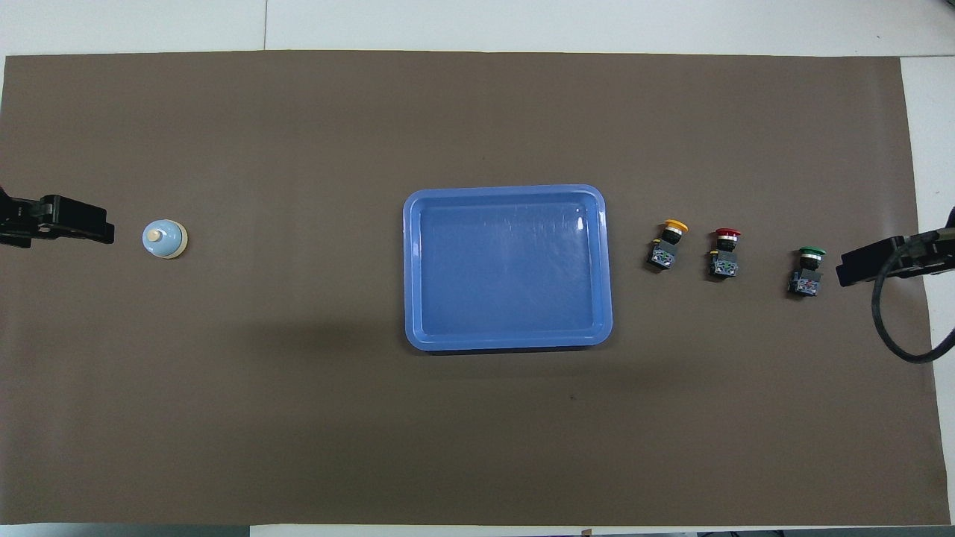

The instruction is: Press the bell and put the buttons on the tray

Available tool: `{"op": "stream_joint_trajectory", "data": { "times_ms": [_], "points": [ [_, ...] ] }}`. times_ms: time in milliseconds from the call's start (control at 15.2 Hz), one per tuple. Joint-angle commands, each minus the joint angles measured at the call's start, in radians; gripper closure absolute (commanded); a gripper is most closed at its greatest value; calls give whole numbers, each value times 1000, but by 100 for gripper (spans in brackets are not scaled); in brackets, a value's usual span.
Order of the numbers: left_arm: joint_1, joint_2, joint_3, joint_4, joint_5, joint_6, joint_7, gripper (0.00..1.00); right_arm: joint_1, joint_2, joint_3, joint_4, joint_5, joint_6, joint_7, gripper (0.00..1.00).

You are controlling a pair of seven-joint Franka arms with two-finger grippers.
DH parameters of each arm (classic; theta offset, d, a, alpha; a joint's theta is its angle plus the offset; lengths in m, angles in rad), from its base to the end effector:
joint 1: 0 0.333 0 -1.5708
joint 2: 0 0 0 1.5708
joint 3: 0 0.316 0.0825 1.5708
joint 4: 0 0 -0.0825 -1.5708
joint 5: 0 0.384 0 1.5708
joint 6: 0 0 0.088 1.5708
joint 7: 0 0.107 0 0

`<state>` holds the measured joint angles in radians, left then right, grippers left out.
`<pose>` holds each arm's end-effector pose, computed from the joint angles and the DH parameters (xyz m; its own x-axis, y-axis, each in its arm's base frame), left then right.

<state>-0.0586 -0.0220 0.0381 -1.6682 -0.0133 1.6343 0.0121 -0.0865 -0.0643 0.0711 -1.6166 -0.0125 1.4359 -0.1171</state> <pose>0.5512 -0.0124 0.5960 0.9994 -0.0318 -0.0118 -0.0316 -0.9994 0.0142 0.5194 -0.0082 0.6267 0.9881 0.0993 -0.1175 0.1004 -0.9949 0.0034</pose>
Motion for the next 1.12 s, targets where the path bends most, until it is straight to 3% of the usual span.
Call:
{"op": "stream_joint_trajectory", "data": {
  "times_ms": [0, 132, 264, 660, 1055],
  "points": [
    [-9, -6, 11, -19, 1, 33, -14, 0, -12, -19, 7, -19, -9, -5, -19, 0],
    [-3, -9, 11, -31, 1, 42, -14, 69, -12, -19, 7, -19, -9, -5, -19, 0],
    [-1, -13, 13, -42, 1, 44, -14, 100, -12, -19, 7, -19, -9, -5, -19, 0],
    [16, 8, 16, -56, 3, 62, -14, 100, -12, -19, 7, -19, -9, -5, -19, 0],
    [45, 149, 16, -56, 7, 174, -3, 100, -12, -19, 7, -19, -9, -5, -19, 0]
  ]
}}
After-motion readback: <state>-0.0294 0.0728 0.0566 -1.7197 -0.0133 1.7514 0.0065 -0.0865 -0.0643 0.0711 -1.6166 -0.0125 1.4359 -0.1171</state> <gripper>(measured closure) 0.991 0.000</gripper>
